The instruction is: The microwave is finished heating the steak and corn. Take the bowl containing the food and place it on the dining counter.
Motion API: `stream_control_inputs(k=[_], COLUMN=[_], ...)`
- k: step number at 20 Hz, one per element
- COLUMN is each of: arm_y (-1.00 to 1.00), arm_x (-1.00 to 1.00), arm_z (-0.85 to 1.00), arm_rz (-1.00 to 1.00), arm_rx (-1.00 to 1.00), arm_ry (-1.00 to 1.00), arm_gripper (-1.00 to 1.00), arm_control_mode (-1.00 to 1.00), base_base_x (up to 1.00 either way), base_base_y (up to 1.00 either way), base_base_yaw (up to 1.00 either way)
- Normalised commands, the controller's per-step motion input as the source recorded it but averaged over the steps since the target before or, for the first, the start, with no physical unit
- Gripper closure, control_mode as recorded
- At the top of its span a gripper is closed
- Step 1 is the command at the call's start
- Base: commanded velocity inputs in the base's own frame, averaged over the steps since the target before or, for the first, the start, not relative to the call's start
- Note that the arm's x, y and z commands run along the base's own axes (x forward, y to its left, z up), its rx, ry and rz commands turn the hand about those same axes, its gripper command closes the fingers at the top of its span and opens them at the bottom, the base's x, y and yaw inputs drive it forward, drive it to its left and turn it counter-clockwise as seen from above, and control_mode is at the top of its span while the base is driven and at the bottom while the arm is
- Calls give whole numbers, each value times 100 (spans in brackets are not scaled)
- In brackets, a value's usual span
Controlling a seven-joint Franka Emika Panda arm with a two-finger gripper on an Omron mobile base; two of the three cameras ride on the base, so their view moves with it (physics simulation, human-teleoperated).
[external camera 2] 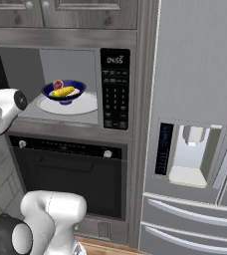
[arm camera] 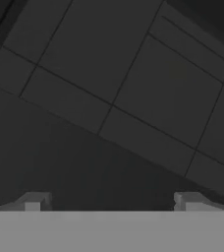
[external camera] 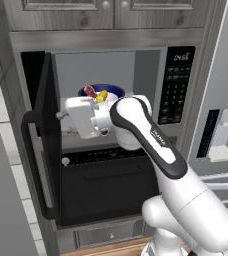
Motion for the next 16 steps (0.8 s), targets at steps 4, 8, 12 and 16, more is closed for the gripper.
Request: stream_control_inputs(k=[4,8,12,16], arm_y=[-100,-100,-100,-100], arm_x=[4,0,0,6], arm_z=[0,0,0,0], arm_rz=[-21,-33,-43,-51], arm_rx=[-1,-3,-1,-2], arm_ry=[0,0,1,13], arm_gripper=[-100,-100,-100,-100], arm_control_mode=[-100,-100,-100,-100], base_base_x=[0,0,0,0], base_base_y=[0,0,0,0], base_base_yaw=[0,0,0,0])
